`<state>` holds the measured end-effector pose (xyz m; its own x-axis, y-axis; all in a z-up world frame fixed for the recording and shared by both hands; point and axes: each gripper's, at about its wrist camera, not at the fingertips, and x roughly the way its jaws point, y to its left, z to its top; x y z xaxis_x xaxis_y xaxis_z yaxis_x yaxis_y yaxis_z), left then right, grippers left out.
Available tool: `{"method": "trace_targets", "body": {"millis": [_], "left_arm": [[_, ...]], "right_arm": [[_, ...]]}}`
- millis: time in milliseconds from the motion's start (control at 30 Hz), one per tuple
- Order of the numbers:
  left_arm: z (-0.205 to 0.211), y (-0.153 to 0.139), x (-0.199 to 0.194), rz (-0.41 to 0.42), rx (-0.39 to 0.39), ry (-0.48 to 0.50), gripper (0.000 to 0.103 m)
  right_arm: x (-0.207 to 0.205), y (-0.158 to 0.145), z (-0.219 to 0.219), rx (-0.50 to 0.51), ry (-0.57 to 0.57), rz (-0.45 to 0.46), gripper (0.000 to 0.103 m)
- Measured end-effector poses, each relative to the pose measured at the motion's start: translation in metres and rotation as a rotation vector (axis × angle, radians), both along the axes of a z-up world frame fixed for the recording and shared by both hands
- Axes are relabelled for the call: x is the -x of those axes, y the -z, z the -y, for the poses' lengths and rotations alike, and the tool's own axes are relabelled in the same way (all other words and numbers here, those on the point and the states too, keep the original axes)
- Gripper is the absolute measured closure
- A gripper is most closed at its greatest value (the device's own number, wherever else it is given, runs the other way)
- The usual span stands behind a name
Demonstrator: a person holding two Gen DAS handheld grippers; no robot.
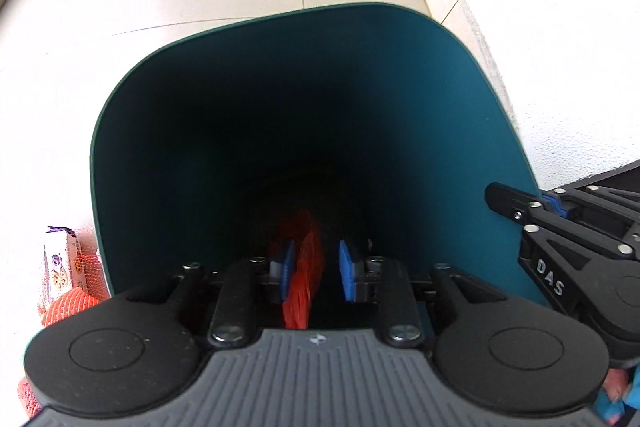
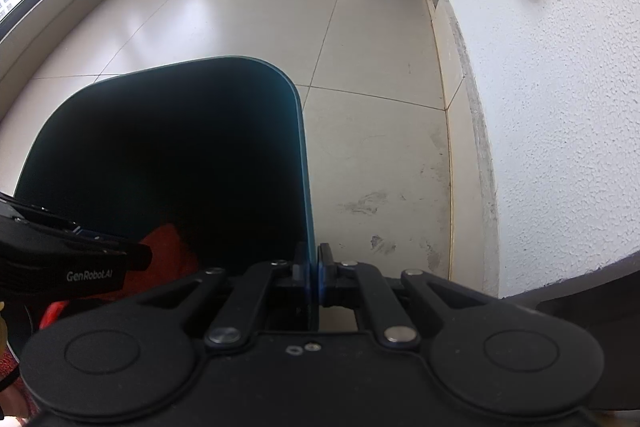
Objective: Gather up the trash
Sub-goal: 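Lift the red plastic bag into the teal wastebasket and open the left gripper, then lower the left gripper and grasp the orange foam mesh sleeve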
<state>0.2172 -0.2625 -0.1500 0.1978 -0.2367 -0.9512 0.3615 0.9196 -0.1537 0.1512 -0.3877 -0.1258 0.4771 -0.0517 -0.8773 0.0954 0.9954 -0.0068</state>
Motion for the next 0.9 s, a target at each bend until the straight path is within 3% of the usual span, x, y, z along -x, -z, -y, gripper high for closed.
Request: {"method": "trace_targets", "body": {"millis": [33,100,400,500,600,700,900], "left_arm": [[-0.003,-0.006,0.002,0.013,0.018,0.001,0.05],[-0.012,-0.019,0.009,0.051,0.051,-0.005,0.032],[-0.081,-0.073,0.031,0.124,0.109,-0.041,0.032],[-0.119,-0.076,0.036,0.131,0.102,-0.112,0.025],[-0.156,-0.068,0.033,0.143,0.052,-0.246,0.023],[-0.193,-0.045,0.026,0.082,0.04,-0.355,0.023],[-0.245,0.012,0.019,-0.028,-0.009,-0.464,0.023]], "right_arm": [[0.0,0.0,0.0,-0.001,0.001,0.0,0.099],[0.0,0.0,0.0,-0.002,0.004,-0.002,0.099],[-0.002,0.0,0.0,-0.003,0.006,-0.006,0.099],[-0.002,0.0,0.0,-0.001,0.003,-0.009,0.099],[-0.003,0.001,0.0,-0.001,0.004,-0.012,0.099],[-0.004,0.001,0.0,-0.003,0.008,-0.015,0.099],[-0.004,0.003,-0.001,0.005,0.0,-0.015,0.097]]}}
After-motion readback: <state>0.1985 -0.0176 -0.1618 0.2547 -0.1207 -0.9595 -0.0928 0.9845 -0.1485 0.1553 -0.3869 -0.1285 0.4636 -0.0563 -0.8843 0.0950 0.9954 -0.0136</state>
